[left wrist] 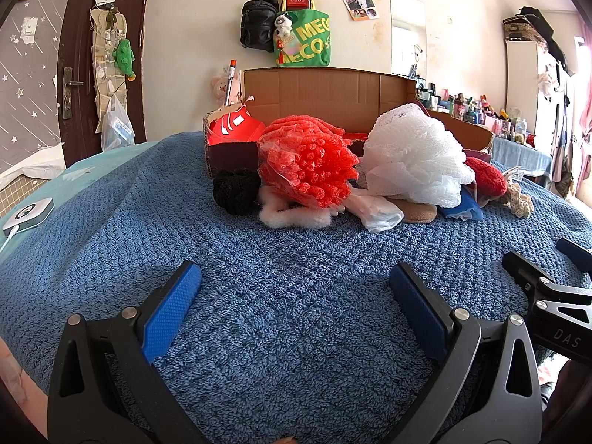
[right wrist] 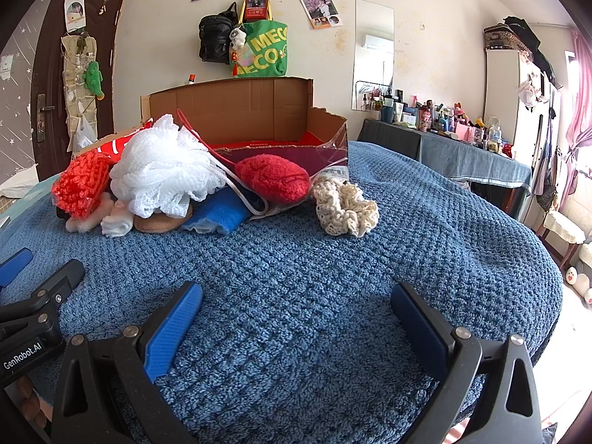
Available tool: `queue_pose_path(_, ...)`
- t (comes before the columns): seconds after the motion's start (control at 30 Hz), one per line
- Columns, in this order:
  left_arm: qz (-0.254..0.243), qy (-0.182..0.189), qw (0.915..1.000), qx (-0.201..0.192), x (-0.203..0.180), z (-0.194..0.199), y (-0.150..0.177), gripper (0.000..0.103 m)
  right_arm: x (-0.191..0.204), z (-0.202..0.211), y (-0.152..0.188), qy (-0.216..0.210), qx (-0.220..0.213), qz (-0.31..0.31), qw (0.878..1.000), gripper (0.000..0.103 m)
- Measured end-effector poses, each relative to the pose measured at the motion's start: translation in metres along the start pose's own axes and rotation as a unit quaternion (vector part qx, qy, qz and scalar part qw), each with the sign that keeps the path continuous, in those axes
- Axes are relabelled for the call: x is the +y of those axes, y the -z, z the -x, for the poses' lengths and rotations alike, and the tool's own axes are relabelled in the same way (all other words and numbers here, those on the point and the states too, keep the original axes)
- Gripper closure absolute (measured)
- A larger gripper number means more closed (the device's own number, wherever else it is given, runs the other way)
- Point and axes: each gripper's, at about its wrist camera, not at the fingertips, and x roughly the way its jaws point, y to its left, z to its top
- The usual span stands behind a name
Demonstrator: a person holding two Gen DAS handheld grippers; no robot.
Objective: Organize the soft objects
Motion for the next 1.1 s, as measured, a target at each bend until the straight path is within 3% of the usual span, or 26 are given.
queue_pose_path(1.1, 0.002, 0.008, 0.9999, 0.011, 0.0, -0.002, -0.01, 0.0, -0.004, 0.002, -0.003, -0.01, 0.004, -0.009, 1.0, 0.0)
